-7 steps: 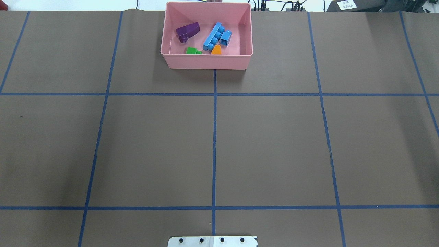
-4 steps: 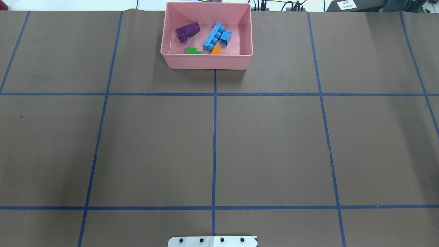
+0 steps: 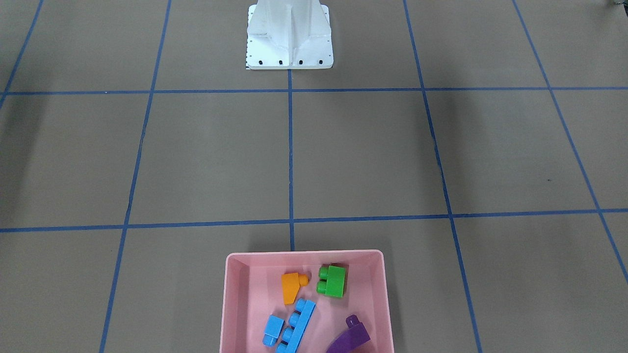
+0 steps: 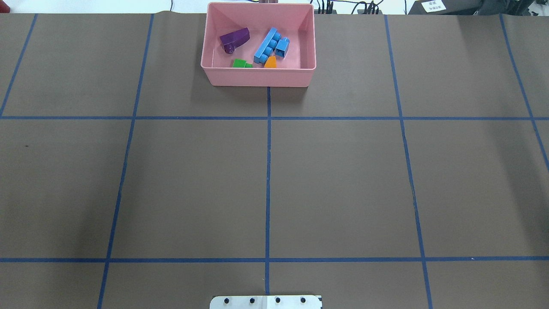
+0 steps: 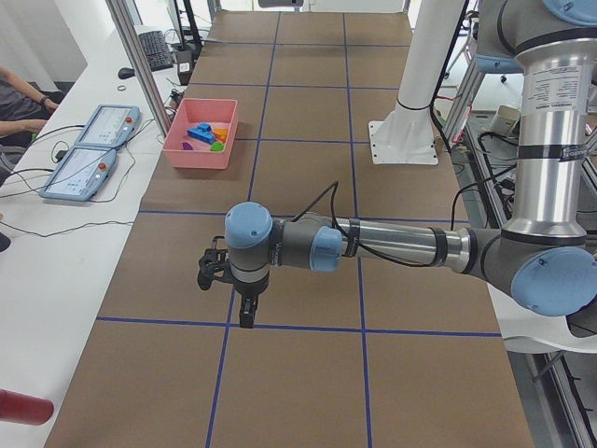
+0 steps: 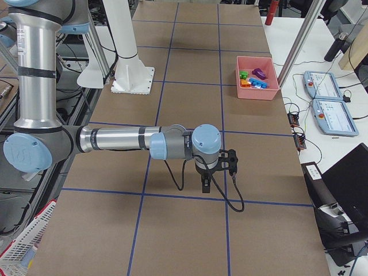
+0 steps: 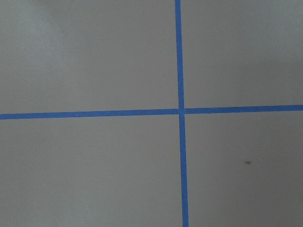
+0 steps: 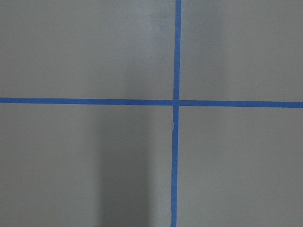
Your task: Put all blocks into box
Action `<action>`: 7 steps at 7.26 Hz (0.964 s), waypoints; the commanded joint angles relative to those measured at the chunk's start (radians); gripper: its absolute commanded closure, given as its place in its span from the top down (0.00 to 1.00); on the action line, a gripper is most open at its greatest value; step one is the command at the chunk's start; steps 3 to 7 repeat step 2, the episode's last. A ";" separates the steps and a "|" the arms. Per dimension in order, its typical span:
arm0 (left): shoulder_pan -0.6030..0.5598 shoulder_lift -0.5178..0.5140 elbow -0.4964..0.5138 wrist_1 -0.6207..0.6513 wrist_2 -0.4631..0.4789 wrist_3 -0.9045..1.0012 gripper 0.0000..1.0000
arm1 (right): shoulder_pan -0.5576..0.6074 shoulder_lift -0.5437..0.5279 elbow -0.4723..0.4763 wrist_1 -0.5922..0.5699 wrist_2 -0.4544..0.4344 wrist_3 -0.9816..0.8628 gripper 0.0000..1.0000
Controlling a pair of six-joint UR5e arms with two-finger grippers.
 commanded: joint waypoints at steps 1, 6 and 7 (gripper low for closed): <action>0.000 0.000 0.001 0.000 0.000 0.000 1.00 | 0.000 0.001 -0.002 0.000 0.000 0.000 1.00; 0.000 0.000 0.001 0.000 -0.002 0.000 1.00 | 0.000 0.000 0.006 0.000 0.002 0.002 1.00; 0.000 0.000 0.001 0.000 -0.002 0.000 1.00 | 0.000 0.000 0.006 0.000 0.002 0.002 1.00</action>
